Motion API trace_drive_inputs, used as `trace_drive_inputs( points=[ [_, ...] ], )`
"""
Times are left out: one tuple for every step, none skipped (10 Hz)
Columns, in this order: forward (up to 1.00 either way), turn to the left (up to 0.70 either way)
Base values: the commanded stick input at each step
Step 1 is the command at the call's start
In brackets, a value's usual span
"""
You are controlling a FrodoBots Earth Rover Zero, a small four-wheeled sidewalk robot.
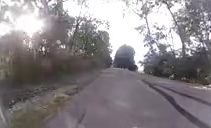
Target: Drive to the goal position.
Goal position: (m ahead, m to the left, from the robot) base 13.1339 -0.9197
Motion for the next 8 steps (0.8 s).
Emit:
trace_drive_inputs(
  points=[
    [0.70,0.00],
    [0.70,0.00],
    [0.70,0.00],
    [0.70,0.00],
    [0.70,0.00],
    [0.70,0.00],
    [0.70,0.00],
    [0.70,0.00]
  ],
)
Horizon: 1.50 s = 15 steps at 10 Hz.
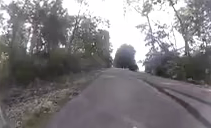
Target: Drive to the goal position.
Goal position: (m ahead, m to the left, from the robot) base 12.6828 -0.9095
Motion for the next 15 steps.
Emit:
trace_drive_inputs(
  points=[
    [0.70,0.00],
    [0.70,0.00],
    [0.70,0.00],
    [0.70,0.00],
    [0.70,0.00],
    [0.70,0.00],
    [0.70,0.00],
    [0.70,0.00],
    [0.70,0.00],
    [0.70,0.00],
    [0.70,0.00],
    [0.70,0.00],
    [0.70,0.00],
    [0.70,0.00],
    [0.70,-0.18]
  ],
)
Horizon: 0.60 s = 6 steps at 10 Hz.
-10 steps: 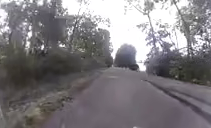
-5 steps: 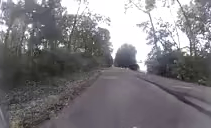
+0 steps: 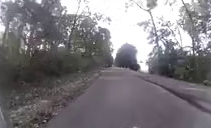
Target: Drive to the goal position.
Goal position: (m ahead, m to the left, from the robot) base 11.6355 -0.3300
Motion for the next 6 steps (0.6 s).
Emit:
trace_drive_inputs(
  points=[
    [0.70,-0.29],
    [0.70,-0.21],
    [0.70,-0.11],
    [0.70,-0.01],
    [0.70,0.00],
    [0.70,0.00]
  ],
)
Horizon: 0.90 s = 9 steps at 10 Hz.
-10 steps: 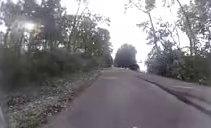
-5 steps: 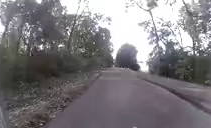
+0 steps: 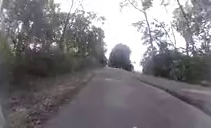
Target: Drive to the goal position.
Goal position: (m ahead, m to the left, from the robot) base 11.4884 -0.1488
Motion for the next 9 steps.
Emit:
trace_drive_inputs(
  points=[
    [0.70,0.00],
    [0.70,0.00],
    [0.70,0.00],
    [0.70,0.00],
    [0.70,0.00],
    [0.70,0.00],
    [0.70,0.00],
    [0.70,0.00],
    [0.70,0.00]
  ],
)
